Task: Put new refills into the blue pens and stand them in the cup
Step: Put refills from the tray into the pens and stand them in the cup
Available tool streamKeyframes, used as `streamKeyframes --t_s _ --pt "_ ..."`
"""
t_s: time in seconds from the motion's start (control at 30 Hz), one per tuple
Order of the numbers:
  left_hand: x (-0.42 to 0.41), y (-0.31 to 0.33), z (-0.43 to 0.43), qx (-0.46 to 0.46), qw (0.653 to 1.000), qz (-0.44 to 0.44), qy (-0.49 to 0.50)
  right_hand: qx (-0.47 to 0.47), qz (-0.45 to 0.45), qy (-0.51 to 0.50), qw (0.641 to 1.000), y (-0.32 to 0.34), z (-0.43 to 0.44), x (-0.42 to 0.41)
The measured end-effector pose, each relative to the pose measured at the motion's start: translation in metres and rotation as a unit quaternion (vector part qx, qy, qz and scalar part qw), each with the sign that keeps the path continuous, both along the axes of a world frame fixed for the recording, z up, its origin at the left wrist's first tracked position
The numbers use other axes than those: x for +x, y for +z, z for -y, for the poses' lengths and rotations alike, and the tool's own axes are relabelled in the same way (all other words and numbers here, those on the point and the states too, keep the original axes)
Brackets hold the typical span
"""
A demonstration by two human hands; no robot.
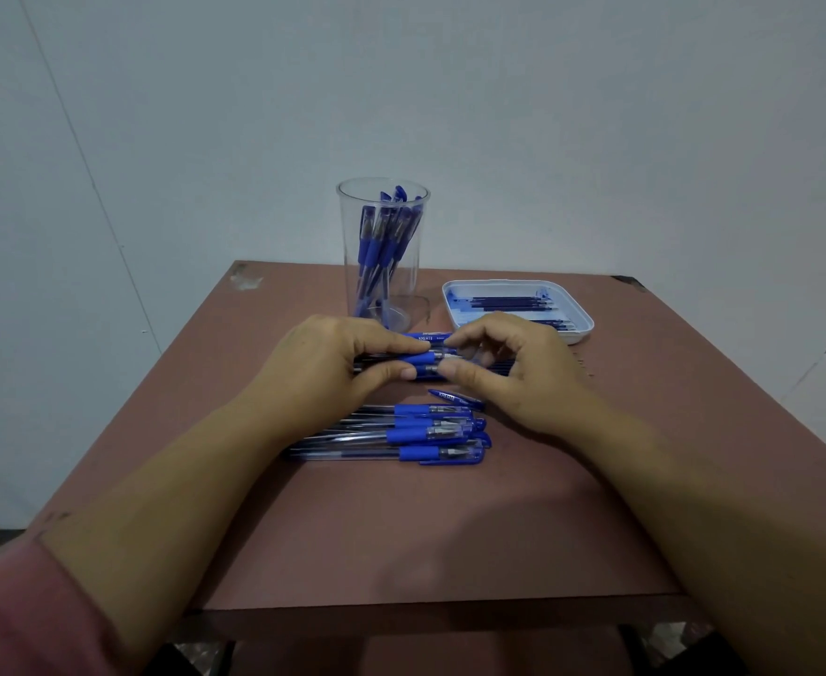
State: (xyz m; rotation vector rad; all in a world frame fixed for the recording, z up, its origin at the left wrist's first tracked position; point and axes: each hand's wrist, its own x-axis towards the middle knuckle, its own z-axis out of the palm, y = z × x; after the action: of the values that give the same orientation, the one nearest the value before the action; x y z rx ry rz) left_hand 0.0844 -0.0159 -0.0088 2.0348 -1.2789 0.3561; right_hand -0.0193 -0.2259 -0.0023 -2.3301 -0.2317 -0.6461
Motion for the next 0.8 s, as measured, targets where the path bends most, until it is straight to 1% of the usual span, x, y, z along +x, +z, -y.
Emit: streamKeyframes --t_s 0.13,0.3,0.43,0.6,0.73,0.8 --pt "-0.0006 0.0002 0.0004 0.005 1.0 0.001 0.004 -0.02 -0.005 0.005 1.0 -0.0013 0.0008 0.0016" --pt "-0.0017 0.0012 0.0011 0.004 1.0 0.001 0.002 0.016 -0.022 -0.002 1.0 0.0 0.0013 0.0" --pt "-0.0017 0.001 0.001 0.012 1.0 0.002 0.002 -0.015 -0.028 -0.008 0.999 -0.0006 0.0013 0.0008" --pt "-0.0014 0.0001 0.002 0.008 1.0 -0.003 0.001 0.021 -0.037 0.001 0.999 0.0006 0.0008 -0.0026" --pt "-0.0015 -0.0008 0.0025 0.015 1.0 -0.004 0.005 -0.028 -0.033 -0.014 0.999 -0.0011 0.0008 -0.0011" --pt "-0.0021 0.0 0.0024 0.02 1.0 -0.006 0.01 -0.024 -0.031 -0.013 0.999 -0.0009 0.0005 -0.0014"
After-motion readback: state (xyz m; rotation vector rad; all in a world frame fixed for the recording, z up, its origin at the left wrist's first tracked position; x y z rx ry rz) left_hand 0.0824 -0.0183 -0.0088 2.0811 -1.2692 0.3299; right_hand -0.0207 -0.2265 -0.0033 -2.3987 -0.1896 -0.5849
